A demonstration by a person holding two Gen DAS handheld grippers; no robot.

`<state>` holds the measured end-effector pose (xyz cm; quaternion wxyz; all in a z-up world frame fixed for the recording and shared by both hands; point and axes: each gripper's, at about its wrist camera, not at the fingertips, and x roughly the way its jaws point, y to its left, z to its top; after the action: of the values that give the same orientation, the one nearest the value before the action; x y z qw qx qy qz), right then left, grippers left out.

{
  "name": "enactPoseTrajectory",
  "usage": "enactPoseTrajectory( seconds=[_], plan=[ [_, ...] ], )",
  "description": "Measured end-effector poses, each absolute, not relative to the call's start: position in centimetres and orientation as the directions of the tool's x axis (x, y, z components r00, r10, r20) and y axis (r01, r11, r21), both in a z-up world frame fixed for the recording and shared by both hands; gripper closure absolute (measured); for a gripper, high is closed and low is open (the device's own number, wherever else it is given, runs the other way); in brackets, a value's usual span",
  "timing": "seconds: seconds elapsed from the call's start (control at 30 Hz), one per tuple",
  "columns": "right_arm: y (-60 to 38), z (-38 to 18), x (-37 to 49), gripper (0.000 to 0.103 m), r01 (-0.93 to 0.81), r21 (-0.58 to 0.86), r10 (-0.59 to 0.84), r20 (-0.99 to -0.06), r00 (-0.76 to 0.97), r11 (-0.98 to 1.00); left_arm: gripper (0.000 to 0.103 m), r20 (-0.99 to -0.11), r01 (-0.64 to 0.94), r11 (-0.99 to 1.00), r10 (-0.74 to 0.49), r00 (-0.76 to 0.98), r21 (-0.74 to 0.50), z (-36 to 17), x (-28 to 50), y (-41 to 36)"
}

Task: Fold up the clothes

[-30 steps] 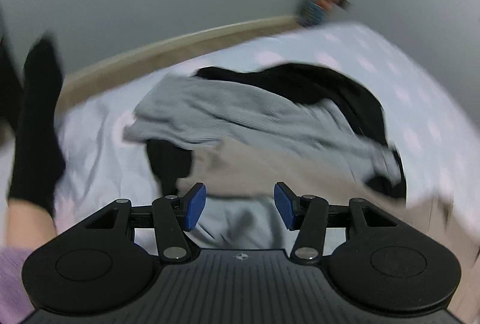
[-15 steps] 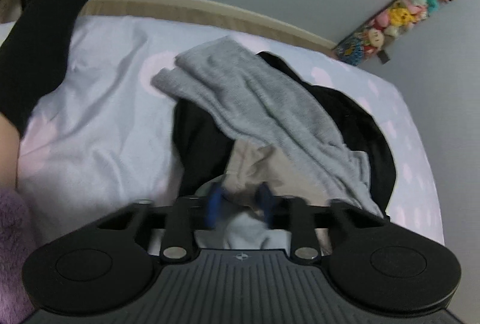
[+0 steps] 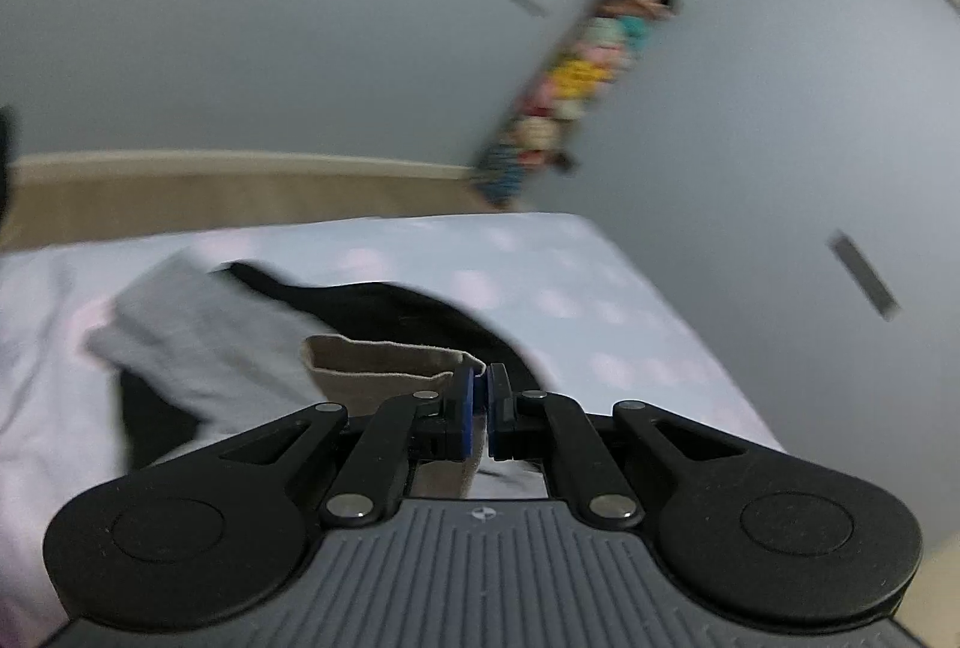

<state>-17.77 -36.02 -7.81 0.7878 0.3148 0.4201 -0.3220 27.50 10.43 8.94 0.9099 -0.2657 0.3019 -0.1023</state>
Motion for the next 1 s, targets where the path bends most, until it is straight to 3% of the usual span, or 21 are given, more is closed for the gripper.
enactPoseTrajectory(
  seconds=[0.1, 0.37, 0.57, 0.7, 0.9, 0.97, 1.0],
  plan=[
    [-36.0, -7.8, -18.1, 0.061, 0.766, 0.249, -0.233, -0.857, 0.459, 0.593, 0.101, -0.456, 0.133, 0.838, -0.413, 0.789, -0.529, 11.2, 26.2, 5.6],
    [-36.4, -8.1, -18.2, 0.061, 0.763, 0.286, -0.198, -0.859, 0.472, 0.58, 0.101, -0.415, 0.416, 0.813, -0.57, 0.709, -0.407, 11.0, 19.4, -9.8],
    [-36.3, -8.4, -17.8, 0.061, 0.759, 0.261, -0.188, -0.874, 0.448, 0.596, 0.101, -0.565, 0.532, 0.765, -0.635, 0.527, -0.362, 2.8, 13.5, -18.5],
    [-36.2, -8.4, -17.8, 0.061, 0.755, 0.254, -0.188, -0.875, 0.445, 0.604, 0.101, -0.656, 0.6, 0.746, -0.61, 0.444, -0.288, -2.5, 10.2, -21.9],
    [-36.2, -8.4, -17.9, 0.061, 0.758, 0.26, -0.192, -0.872, 0.451, 0.598, 0.1, -0.759, 0.593, 0.745, -0.566, 0.321, -0.304, -8.4, 8.6, -23.1],
    [-36.2, -8.3, -17.8, 0.061, 0.758, 0.259, -0.193, -0.872, 0.45, 0.599, 0.096, -0.791, 0.565, 0.76, -0.544, 0.279, -0.323, -9.4, 7.7, -23.4],
    [-36.2, -8.3, -17.7, 0.061, 0.758, 0.256, -0.194, -0.872, 0.449, 0.6, 0.089, -0.803, 0.551, 0.766, -0.535, 0.261, -0.331, -9.8, 7.6, -23.4]
  ],
)
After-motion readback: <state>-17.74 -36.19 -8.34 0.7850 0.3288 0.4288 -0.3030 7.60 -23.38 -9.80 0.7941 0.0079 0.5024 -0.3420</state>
